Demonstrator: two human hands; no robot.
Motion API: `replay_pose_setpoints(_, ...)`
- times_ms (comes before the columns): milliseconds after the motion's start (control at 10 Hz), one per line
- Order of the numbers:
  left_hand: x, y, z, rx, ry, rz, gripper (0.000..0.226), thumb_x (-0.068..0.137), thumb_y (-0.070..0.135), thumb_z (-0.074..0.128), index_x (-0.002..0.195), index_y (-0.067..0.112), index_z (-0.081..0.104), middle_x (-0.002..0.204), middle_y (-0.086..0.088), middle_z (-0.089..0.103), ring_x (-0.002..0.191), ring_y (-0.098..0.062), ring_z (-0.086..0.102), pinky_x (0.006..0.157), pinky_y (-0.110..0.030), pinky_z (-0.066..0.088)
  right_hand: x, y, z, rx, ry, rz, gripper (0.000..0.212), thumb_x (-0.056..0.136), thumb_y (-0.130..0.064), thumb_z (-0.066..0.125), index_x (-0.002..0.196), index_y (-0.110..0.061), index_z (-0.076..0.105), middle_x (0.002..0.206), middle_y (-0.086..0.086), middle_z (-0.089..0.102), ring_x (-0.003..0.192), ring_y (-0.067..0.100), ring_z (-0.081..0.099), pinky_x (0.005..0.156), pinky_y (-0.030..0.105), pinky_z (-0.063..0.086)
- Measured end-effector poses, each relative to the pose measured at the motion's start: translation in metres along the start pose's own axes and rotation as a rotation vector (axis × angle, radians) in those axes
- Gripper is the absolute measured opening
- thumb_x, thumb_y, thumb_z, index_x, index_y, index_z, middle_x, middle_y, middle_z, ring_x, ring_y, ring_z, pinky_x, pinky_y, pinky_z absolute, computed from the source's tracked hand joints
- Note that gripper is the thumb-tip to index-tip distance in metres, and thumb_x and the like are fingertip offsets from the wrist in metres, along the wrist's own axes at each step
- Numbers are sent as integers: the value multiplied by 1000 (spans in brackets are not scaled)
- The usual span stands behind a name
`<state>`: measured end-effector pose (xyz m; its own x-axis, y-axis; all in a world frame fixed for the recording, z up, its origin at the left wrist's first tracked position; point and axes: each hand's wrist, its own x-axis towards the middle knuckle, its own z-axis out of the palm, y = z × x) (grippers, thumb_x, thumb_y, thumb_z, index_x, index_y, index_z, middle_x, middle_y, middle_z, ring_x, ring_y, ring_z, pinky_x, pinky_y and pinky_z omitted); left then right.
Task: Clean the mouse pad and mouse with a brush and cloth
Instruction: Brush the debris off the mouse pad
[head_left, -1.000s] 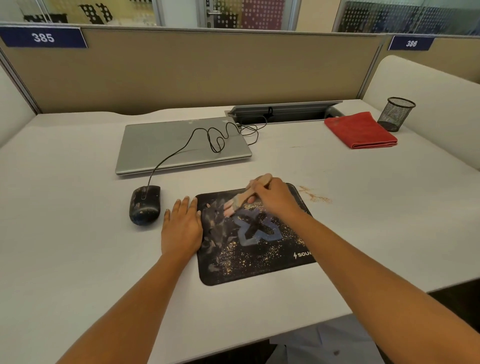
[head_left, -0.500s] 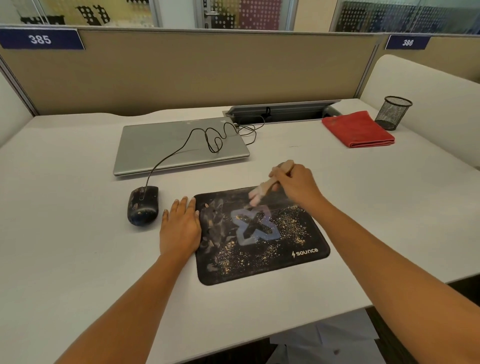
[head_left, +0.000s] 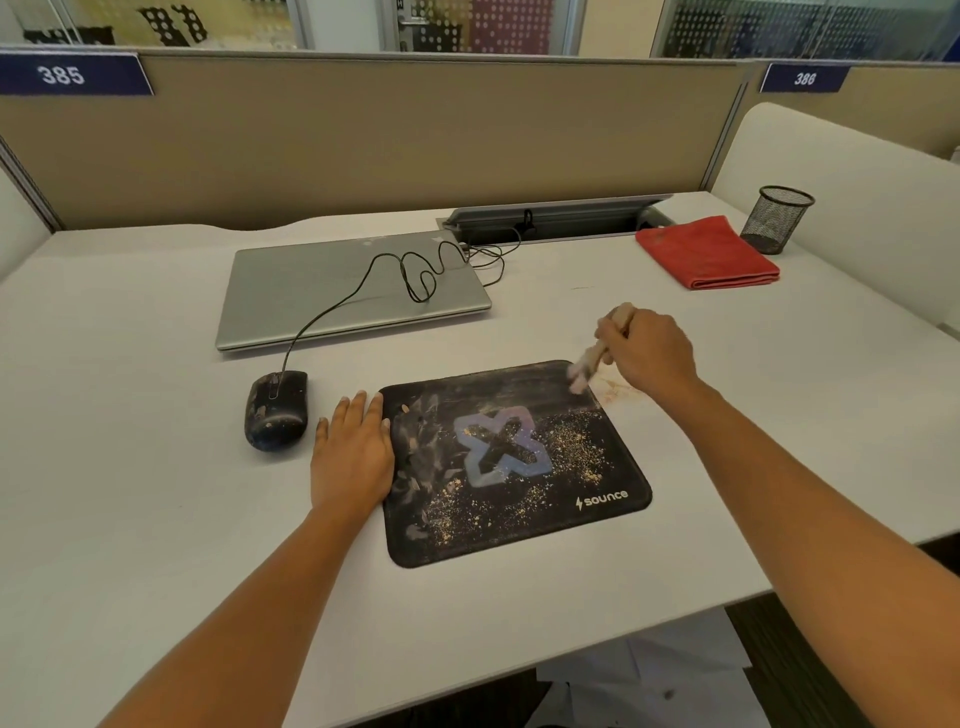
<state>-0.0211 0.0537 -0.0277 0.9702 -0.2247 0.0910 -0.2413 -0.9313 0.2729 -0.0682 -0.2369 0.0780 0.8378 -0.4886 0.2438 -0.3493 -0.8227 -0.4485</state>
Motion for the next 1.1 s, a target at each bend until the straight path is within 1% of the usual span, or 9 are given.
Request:
replay_pose_setpoints(100, 1, 1, 0, -1, -4, 1, 48, 101, 31, 19, 147, 17, 18, 155, -5, 18, 144, -22, 11, 117, -39, 6, -2, 0, 4, 262, -201, 39, 33, 95, -32, 45, 99, -11, 70, 89, 12, 69, 59, 14, 49, 54, 26, 33)
replay_pose_setpoints(300, 0, 1, 0, -2, -5, 1, 49, 101, 31, 18, 147, 17, 18, 155, -4, 17, 144, -21, 11, 117, -39, 6, 2, 9, -3, -137, -16, 67, 38, 96, -33, 39, 98, -7, 67, 95, 13, 68, 87, 30, 60, 67, 30, 36)
replay_pose_setpoints(400, 1, 1, 0, -1, -2, 3, 49, 101, 31, 19, 147, 17, 18, 155, -5, 18, 144, -22, 11, 117, -39, 6, 0, 5, -2, 13, -18, 22, 36, 96, -32, 41, 97, -8, 67, 92, 14, 68, 80, 27, 60, 65, 28, 36)
replay_pose_setpoints(500, 0, 1, 0, 3, -4, 1, 49, 101, 31, 19, 147, 17, 18, 155, -5, 17, 144, -22, 11, 117, -39, 6, -4, 6, 3, 254, -157, 29, 32, 96, -31, 43, 94, -13, 68, 88, 12, 70, 65, 15, 53, 55, 26, 35)
replay_pose_setpoints(700, 0, 1, -1, -2, -4, 0, 49, 101, 31, 19, 147, 17, 18, 155, -5, 18, 144, -22, 11, 118, -39, 6, -5, -2, 1, -142, 61, -43, 37, 97, -30, 39, 95, -4, 65, 88, 14, 67, 82, 29, 60, 64, 29, 36)
replay_pose_setpoints(800, 0, 1, -1, -1, 0, 1, 49, 101, 31, 19, 147, 17, 18, 155, -5, 18, 144, -22, 12, 117, -39, 6, -13, -23, 13, 84, -38, -81, 37, 98, -30, 38, 94, -5, 66, 80, 10, 67, 62, 16, 55, 52, 27, 40)
replay_pose_setpoints(900, -1, 1, -1, 3, 8, 3, 48, 101, 31, 19, 147, 17, 19, 155, -5, 19, 144, -22, 12, 117, -39, 6, -27, -46, 33, 300, -200, -120, 31, 98, -28, 39, 97, -9, 63, 70, -3, 60, 51, 5, 49, 46, 13, 41)
replay_pose_setpoints(1000, -1, 2, -1, 2, 5, 2, 48, 101, 32, 19, 147, 17, 19, 155, -4, 18, 144, -21, 12, 117, -38, 6, -39, -66, 47, 564, -303, -63, 29, 97, -26, 42, 98, -8, 66, 68, -4, 63, 56, 3, 57, 54, 10, 50)
replay_pose_setpoints(1100, 0, 2, -1, 7, 2, 0, 48, 101, 32, 19, 147, 18, 19, 155, -4, 18, 144, -22, 12, 117, -38, 6, -44, -72, 53, 696, -414, -27, 29, 97, -23, 44, 95, -5, 65, 83, 18, 70, 75, 26, 66, 82, 43, 55)
